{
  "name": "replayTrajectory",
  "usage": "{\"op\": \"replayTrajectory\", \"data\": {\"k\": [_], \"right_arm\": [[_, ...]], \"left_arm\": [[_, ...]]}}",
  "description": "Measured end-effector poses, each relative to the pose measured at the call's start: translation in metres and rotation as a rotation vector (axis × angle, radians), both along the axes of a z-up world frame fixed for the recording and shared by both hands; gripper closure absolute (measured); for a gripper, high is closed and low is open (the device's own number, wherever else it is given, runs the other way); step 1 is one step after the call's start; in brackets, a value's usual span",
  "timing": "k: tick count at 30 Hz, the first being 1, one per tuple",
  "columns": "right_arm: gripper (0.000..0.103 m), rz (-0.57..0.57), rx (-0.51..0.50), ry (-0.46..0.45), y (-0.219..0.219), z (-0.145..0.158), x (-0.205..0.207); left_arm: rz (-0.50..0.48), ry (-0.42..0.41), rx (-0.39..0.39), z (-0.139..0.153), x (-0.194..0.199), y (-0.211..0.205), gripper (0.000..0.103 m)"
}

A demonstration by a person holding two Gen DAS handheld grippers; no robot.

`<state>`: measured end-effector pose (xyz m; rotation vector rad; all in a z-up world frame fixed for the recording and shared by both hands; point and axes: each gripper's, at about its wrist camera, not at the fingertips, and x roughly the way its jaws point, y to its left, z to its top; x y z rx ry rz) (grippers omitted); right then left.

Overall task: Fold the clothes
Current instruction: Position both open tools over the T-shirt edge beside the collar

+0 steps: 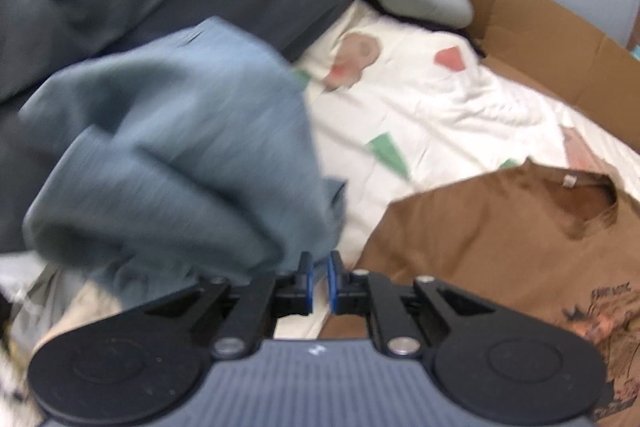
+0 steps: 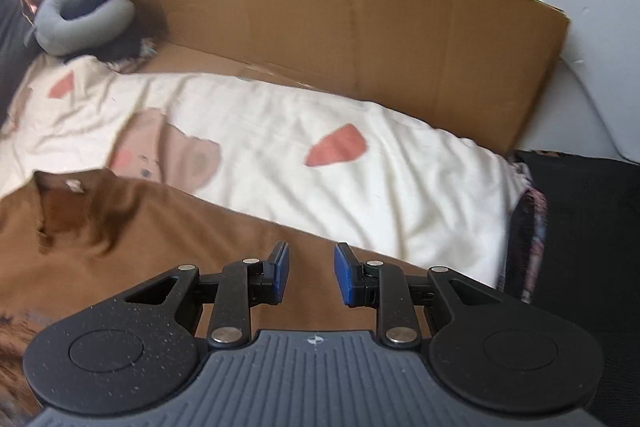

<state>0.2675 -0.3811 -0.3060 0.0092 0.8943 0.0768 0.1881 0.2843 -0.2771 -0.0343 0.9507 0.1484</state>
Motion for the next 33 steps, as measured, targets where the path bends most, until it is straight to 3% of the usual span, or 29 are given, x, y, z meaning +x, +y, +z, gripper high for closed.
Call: {"op": "replayTrajectory", "data": {"k": [8,13,18,25,28,33], "right_arm": [[0.071,0.050,0.014,0.003,0.013,-0.008,0.021],[0.071,0.078,0.006,0.007,0.022,-0.015,0.034],[0.071,0.083,0.014,0.026,0.024,-0.021,0.047],[0.070,0.053,0.031,0.009,0.031,-0.029,0.068],[0.058,0.054,0.081,-0.020,0.038,-0.033,0.073],[0.057,0.099,0.075,0.000,0.049,-0.049,0.076]], "left_arm": [[-0.147,-0.059,-0.041,-0.008,0.062,-0.041,0.094],[-0.213,-0.048,-0.050,-0.026,0.092,-0.064,0.094],[-0.236,-0.042,-0.081,-0.036,0.109,-0.078,0.094],[-0.258,0.001,-0.062,-0.053,0.125,-0.086,0.094],[-0.256,0.029,-0.050,-0.063,0.130,-0.086,0.093],[-0.272,0.061,-0.008,-0.080,0.130,-0.092,0.093]]}}
